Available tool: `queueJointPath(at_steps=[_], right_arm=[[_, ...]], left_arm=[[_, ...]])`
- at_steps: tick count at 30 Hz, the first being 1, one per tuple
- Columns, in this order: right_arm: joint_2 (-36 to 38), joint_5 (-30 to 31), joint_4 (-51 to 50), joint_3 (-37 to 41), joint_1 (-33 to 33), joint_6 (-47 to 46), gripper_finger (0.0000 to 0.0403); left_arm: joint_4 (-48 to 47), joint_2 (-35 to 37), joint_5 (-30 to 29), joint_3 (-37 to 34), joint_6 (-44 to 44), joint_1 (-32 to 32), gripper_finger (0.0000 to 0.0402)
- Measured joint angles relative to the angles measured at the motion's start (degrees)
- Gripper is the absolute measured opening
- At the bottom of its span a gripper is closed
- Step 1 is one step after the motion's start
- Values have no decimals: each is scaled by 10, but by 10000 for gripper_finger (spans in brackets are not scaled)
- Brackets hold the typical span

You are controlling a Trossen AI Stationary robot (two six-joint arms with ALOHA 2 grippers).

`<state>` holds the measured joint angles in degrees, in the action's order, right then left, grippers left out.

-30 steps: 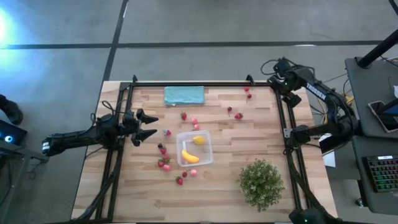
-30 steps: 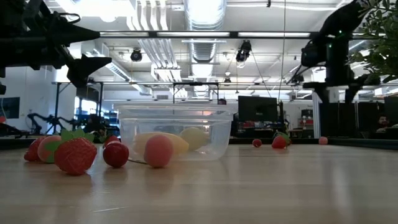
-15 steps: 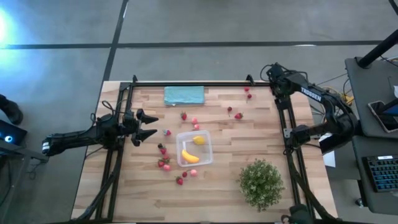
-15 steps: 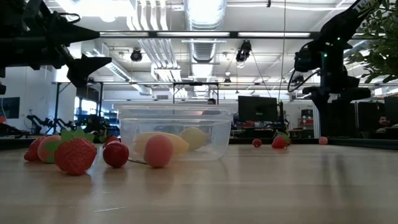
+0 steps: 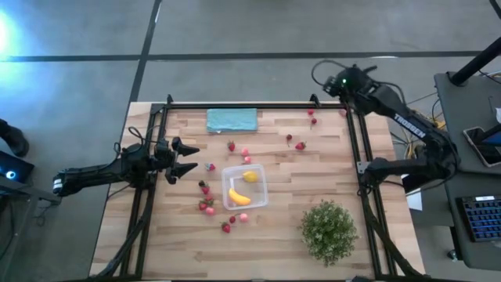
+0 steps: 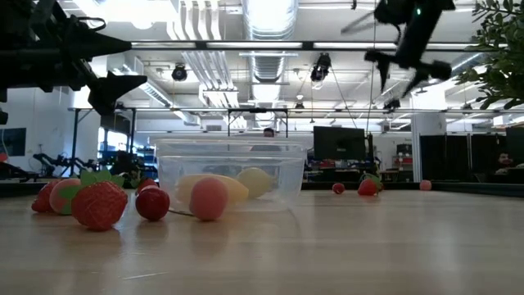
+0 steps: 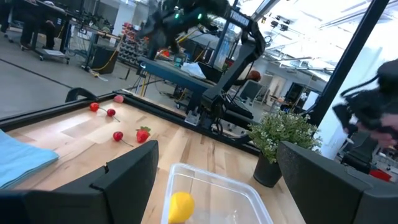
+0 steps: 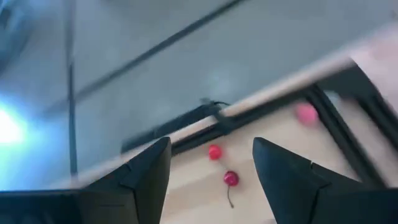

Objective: Pick and placing Produce into tupperware
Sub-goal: Put the pink peach into the transparent bin

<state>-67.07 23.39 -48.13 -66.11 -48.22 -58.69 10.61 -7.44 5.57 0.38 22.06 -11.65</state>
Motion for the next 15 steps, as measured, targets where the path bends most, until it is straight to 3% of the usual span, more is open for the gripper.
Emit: queueJointPath(at_steps=[2, 7, 11, 15], right_arm=[[-8, -17, -17, -46, 12, 93, 219], [-68, -28, -137, -184, 16, 190, 219], [-148, -58, -229, -303, 17, 304, 219], [-258, -41, -340, -421, 18, 332, 219]], left_arm=[[0, 0, 0, 0, 0, 0, 314], [0, 0, 0, 0, 0, 0, 314], [0, 0, 0, 0, 0, 0, 314], [0, 0, 0, 0, 0, 0, 314]])
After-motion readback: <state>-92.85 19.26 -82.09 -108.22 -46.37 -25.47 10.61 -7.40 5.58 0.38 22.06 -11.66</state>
